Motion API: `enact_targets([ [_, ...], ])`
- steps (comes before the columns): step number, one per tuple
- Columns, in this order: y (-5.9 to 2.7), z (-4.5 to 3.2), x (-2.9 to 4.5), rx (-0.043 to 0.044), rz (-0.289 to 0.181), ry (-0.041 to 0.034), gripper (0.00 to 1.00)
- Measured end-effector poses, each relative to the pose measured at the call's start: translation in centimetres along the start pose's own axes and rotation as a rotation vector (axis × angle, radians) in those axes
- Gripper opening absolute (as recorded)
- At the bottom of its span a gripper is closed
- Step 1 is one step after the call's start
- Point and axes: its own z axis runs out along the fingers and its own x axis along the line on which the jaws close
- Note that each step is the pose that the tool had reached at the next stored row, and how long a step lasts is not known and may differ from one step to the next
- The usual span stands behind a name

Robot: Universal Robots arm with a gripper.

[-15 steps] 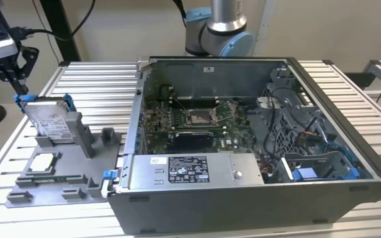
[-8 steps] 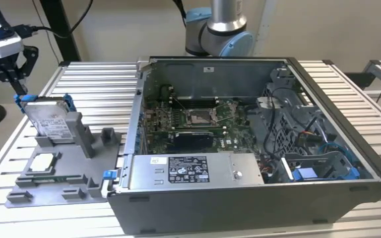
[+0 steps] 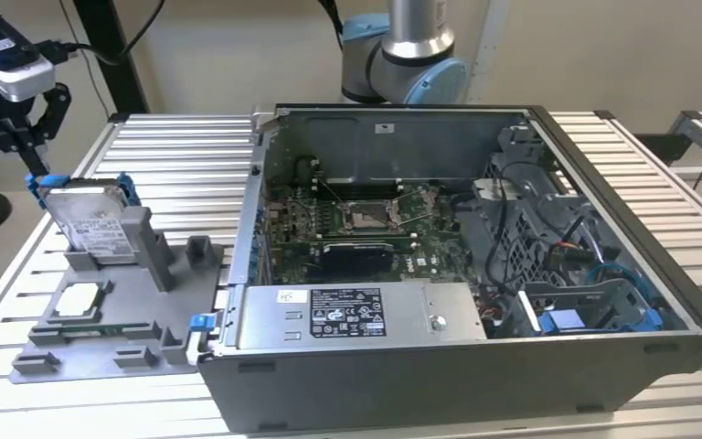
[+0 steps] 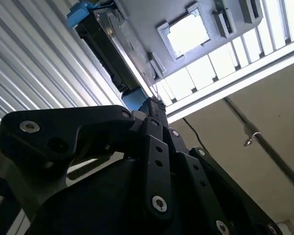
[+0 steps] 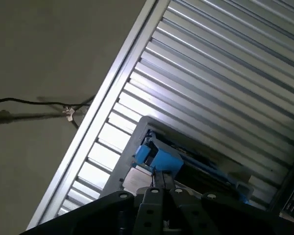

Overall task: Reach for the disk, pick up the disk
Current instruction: 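Pick up the disk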

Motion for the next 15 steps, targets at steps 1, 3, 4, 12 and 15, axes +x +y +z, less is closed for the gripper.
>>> enact_targets([
  [1, 0.0, 0.0, 0.0, 0.0001, -0.018, 0.0006, 0.0],
  [3, 0.0, 0.0, 0.0, 0.0005, -0.054, 0.0019, 0.0],
  [4, 0.0, 0.0, 0.0, 0.0006, -0.073, 0.0025, 0.0],
  [12, 0.0, 0.0, 0.0, 0.0016, -0.218, 0.0077, 0.0],
  [15, 0.0, 0.0, 0.0, 0.0018, -0.273, 0.0096, 0.0],
])
